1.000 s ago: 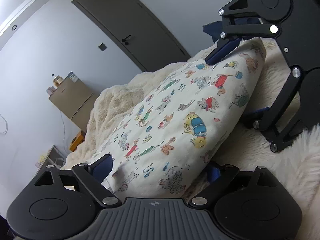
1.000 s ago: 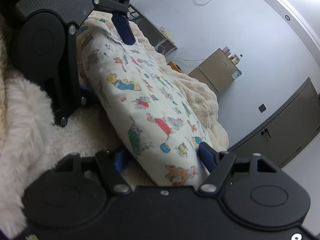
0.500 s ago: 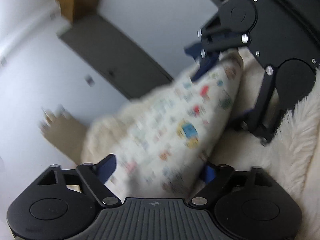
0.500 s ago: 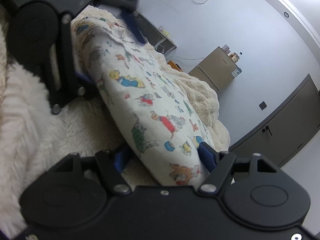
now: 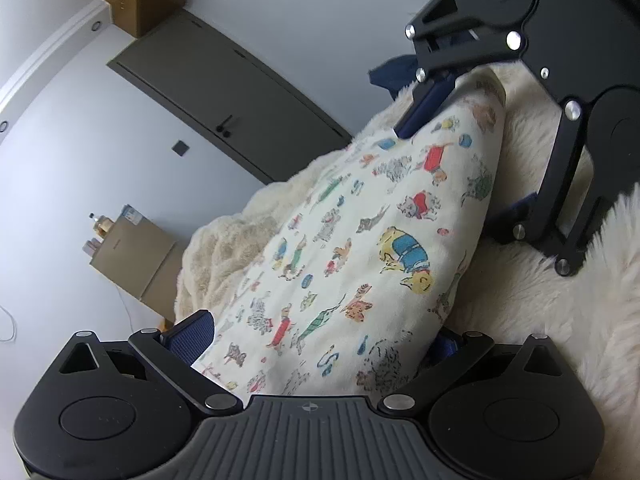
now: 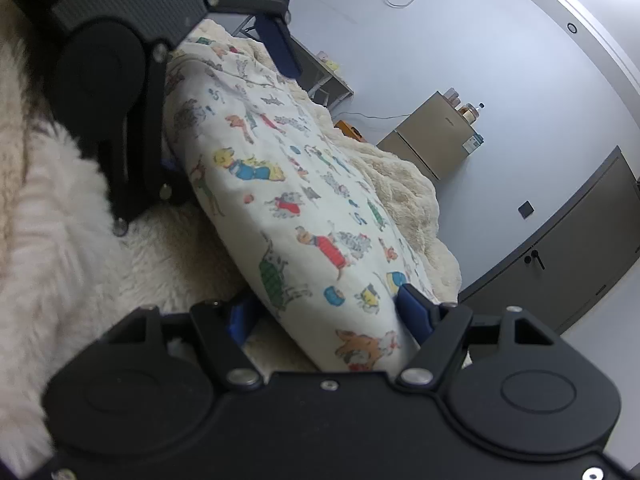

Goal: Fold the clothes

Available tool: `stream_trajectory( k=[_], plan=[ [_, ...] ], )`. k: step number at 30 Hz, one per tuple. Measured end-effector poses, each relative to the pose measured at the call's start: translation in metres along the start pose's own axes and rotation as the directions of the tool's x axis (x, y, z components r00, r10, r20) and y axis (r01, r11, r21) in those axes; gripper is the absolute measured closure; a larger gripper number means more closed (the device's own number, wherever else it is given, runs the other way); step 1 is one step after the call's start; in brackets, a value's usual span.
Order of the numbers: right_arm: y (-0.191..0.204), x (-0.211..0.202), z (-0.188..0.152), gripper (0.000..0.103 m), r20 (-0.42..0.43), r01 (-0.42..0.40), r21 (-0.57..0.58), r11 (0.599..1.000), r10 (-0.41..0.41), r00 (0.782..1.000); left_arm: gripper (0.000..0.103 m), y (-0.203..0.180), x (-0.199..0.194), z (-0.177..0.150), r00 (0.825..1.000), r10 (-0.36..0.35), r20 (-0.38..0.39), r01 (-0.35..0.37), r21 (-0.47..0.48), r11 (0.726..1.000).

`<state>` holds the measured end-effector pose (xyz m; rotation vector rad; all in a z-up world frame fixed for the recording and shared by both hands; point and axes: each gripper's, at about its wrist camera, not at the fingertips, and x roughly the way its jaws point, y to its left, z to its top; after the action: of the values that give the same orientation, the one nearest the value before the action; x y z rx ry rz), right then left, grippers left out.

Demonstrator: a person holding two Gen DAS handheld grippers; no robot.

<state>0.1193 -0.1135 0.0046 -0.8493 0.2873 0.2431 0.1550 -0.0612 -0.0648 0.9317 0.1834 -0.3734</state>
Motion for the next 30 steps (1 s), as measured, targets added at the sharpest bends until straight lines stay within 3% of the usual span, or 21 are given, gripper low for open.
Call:
stream_trajectory(
  k=[2, 5, 7, 8, 12, 20, 26, 30],
  plan=[
    [0.000, 0.000, 0.000, 0.031, 0.002, 0.001, 0.002, 1.000, -0.001, 1.000, 0.000, -0.001, 0.004, -0.002, 0.998, 0.055, 0.002, -0.055, -0.022, 0.998],
    [0.000, -0.001, 0.000, 0.031, 0.003, 0.002, 0.002, 1.000, -0.002, 1.000, 0.014, -0.015, 0.006, -0.004, 0.990, 0.142, -0.012, -0.142, -0.009, 0.990],
    [0.000, -0.001, 0.000, 0.031, 0.003, 0.004, 0.002, 1.000, -0.004, 1.000, 0.020, -0.023, 0.004, -0.001, 0.989, 0.150, -0.019, -0.149, 0.018, 0.989],
    [0.000, -0.001, 0.000, 0.031, 0.003, 0.005, 0.002, 1.000, -0.005, 1.000, 0.024, -0.027, 0.004, 0.000, 0.989, 0.149, -0.023, -0.149, 0.026, 0.989],
    [0.002, -0.003, -0.001, 0.031, 0.003, 0.005, 0.009, 1.000, -0.005, 1.000, 0.024, -0.012, 0.010, -0.004, 0.995, 0.071, -0.065, -0.076, -0.076, 0.994],
    [-0.001, -0.003, -0.001, 0.032, 0.006, 0.000, 0.015, 1.000, 0.000, 1.000, 0.025, -0.005, 0.013, -0.003, 0.996, 0.043, -0.076, -0.052, -0.113, 0.992],
    [-0.007, -0.002, 0.011, 0.031, 0.025, 0.000, -0.043, 0.999, 0.001, 1.000, 0.025, -0.006, 0.011, -0.003, 0.996, 0.039, -0.076, -0.049, -0.122, 0.991],
    [-0.006, 0.003, 0.018, 0.028, 0.028, 0.003, -0.144, 0.990, 0.001, 1.000, 0.026, -0.007, 0.009, -0.003, 0.996, 0.038, -0.076, -0.047, -0.125, 0.991]
  ],
)
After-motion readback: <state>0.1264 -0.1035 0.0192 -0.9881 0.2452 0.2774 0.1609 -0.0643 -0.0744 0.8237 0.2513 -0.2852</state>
